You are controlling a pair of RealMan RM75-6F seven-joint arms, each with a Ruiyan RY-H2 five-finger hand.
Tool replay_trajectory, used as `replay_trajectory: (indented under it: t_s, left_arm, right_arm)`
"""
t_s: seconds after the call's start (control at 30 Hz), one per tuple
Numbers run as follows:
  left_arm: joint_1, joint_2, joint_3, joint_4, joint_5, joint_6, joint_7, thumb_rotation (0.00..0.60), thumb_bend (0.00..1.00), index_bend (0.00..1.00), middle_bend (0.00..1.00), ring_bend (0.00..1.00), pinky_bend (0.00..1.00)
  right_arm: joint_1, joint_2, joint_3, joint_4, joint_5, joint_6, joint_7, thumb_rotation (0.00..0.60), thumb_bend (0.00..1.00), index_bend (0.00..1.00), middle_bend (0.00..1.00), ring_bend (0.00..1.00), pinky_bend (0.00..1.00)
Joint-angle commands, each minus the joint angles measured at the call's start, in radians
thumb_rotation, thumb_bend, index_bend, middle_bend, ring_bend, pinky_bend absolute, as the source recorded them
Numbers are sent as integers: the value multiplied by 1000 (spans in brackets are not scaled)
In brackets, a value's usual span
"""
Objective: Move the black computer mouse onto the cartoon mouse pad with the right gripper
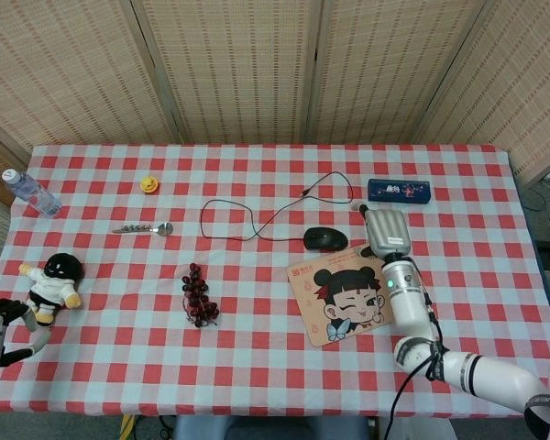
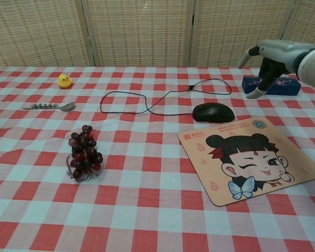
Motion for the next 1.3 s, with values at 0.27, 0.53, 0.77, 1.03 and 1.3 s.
replay_trajectory:
  t_s: [0.27, 0.53, 0.77, 1.03, 1.3]
  left_arm:
    - [2, 12, 1, -6, -1, -1, -21, 600, 192, 832, 596, 447, 540]
    - [1, 18, 2, -10, 1, -3, -34, 600, 193, 832, 596, 448, 540]
    - [0, 23, 2, -9, -1, -8, -53, 600, 192, 832, 596, 448, 540]
    - [2, 30, 2, -10, -1, -6, -73, 600, 192, 832, 596, 448, 540]
    - [6, 34, 4, -14, 2, 1, -82, 600, 191, 833, 596, 448, 540]
  right_arm:
    - [92, -86, 2, 108, 146, -50, -49, 600, 54, 279, 1000, 1000, 1000]
    - [131, -130, -8, 180, 211, -80, -56, 600, 97, 286, 1000, 1000, 1000]
    - [164, -165, -5, 245, 251, -103, -52, 600, 114, 288, 1000, 1000, 1000]
    - [199, -203, 2, 306, 309, -135, -54, 600, 121, 291, 1000, 1000, 1000]
    - [227, -240, 4, 361, 324, -144, -55, 600, 141, 303, 1000, 1000, 1000]
